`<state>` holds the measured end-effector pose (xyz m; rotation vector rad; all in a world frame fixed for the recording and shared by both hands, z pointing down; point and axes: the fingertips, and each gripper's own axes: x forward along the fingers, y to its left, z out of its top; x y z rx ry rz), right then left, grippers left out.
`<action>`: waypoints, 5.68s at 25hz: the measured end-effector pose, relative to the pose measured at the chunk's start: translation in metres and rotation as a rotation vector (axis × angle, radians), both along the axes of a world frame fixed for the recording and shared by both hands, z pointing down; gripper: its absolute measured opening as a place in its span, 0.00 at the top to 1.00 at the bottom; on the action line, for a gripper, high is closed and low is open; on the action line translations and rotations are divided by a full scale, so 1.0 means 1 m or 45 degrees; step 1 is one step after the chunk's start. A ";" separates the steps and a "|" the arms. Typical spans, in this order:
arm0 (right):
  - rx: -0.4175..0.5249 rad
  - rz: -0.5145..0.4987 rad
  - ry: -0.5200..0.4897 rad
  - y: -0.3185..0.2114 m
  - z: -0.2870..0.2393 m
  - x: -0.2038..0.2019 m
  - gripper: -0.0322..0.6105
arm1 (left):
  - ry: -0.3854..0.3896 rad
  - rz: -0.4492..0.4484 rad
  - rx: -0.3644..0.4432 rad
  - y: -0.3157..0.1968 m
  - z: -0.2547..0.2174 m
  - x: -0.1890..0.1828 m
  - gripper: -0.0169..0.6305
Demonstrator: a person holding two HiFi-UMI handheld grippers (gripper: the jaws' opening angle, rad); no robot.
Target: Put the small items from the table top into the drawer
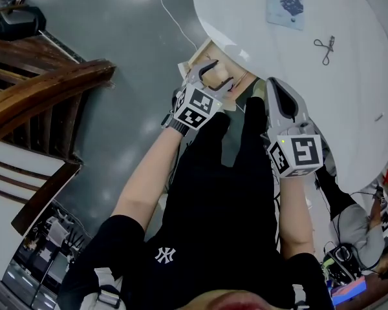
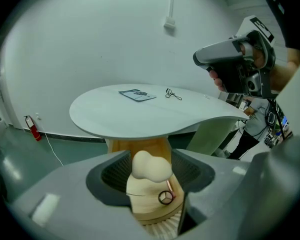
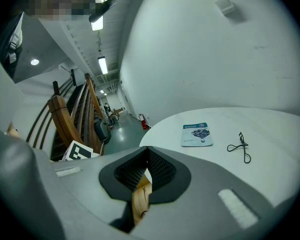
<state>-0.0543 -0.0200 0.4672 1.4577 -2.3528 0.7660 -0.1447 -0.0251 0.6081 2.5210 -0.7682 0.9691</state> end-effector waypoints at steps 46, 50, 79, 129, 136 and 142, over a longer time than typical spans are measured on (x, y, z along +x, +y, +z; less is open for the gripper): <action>0.157 0.089 0.030 -0.049 -0.070 0.125 0.91 | 0.267 -0.090 0.198 -0.082 -0.148 0.161 0.96; 0.133 0.086 0.026 -0.061 -0.061 0.140 0.91 | 0.177 -0.086 0.210 -0.097 -0.126 0.180 0.96; -0.022 0.080 -0.081 -0.118 -0.004 0.183 0.91 | -0.210 -0.234 0.100 -0.159 -0.018 0.190 0.75; 0.157 0.000 -0.068 -0.069 -0.081 0.076 0.91 | 0.139 -0.369 0.162 -0.076 -0.144 0.077 0.97; 0.211 -0.020 -0.058 -0.051 -0.098 0.036 0.91 | 0.182 -0.414 0.152 -0.045 -0.150 0.035 0.97; 0.231 -0.035 -0.052 -0.038 -0.108 0.009 0.91 | 0.188 -0.439 0.157 -0.025 -0.153 0.005 0.97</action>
